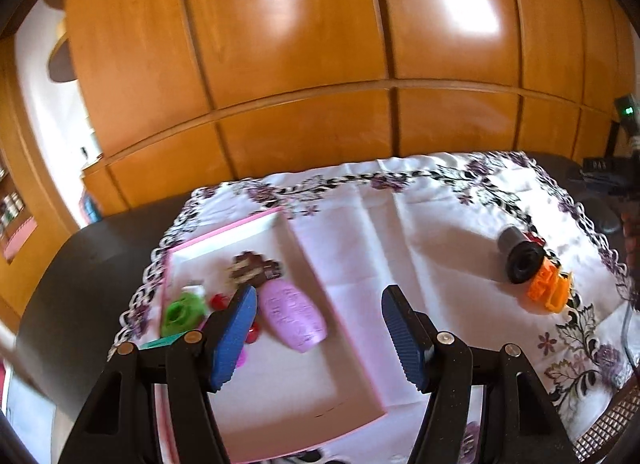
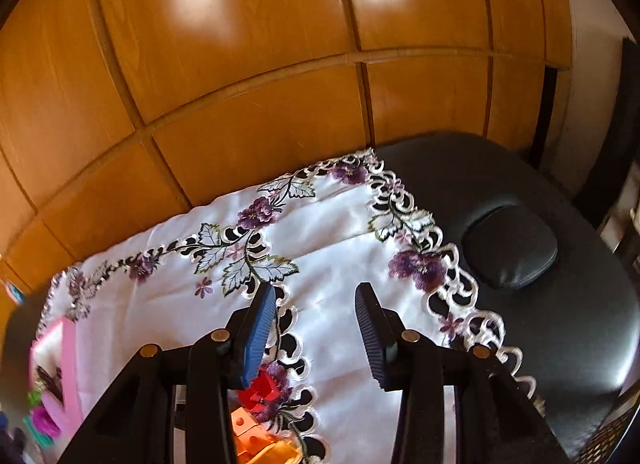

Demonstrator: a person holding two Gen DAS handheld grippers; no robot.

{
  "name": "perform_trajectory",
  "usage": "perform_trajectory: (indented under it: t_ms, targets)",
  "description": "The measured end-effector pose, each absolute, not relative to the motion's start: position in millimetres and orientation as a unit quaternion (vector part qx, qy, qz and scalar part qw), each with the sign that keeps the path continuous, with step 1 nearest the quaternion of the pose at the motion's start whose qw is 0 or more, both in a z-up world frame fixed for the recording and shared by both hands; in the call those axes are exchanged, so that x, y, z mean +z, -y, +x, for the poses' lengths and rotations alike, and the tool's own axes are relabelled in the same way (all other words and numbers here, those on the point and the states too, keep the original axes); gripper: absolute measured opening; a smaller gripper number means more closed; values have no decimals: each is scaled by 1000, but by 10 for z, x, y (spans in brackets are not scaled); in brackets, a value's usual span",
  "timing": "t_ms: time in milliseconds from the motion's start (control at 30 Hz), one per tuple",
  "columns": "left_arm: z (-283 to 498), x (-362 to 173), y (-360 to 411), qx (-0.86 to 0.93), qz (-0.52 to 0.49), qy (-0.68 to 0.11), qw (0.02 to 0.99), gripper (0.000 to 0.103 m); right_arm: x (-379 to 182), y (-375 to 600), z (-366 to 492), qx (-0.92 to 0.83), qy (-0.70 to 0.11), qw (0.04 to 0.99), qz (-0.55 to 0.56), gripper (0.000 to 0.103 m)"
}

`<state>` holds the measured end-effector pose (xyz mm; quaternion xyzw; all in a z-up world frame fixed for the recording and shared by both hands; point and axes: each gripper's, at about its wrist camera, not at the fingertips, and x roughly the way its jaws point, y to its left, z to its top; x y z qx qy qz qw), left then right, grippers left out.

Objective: Organize rigid objects
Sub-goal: 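Move both tools toward the black cylinder and the red and orange blocks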

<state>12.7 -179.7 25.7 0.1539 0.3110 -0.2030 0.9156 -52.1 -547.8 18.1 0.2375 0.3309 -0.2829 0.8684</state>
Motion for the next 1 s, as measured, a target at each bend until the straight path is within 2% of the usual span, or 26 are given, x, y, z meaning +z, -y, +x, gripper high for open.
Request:
perform_trajectory:
  t_ms: [567,700,900,1000]
  targets:
    - [7,-86,2800,-321,170,-368,856,65,169,5718,-781,-277,-292,851,337,43]
    - [-42,-201,3082,-362,164,-396,828,59,151,5757,-811,-271,-291,847,354,43]
    - [17,-303,3390,-382,146,-425,808,59,124,5744,-779,-251,-300,846,361,43]
    - [155,-302,3472,-380,110,-443,805,65,116,5729,-741,-242,-307,848,359,43]
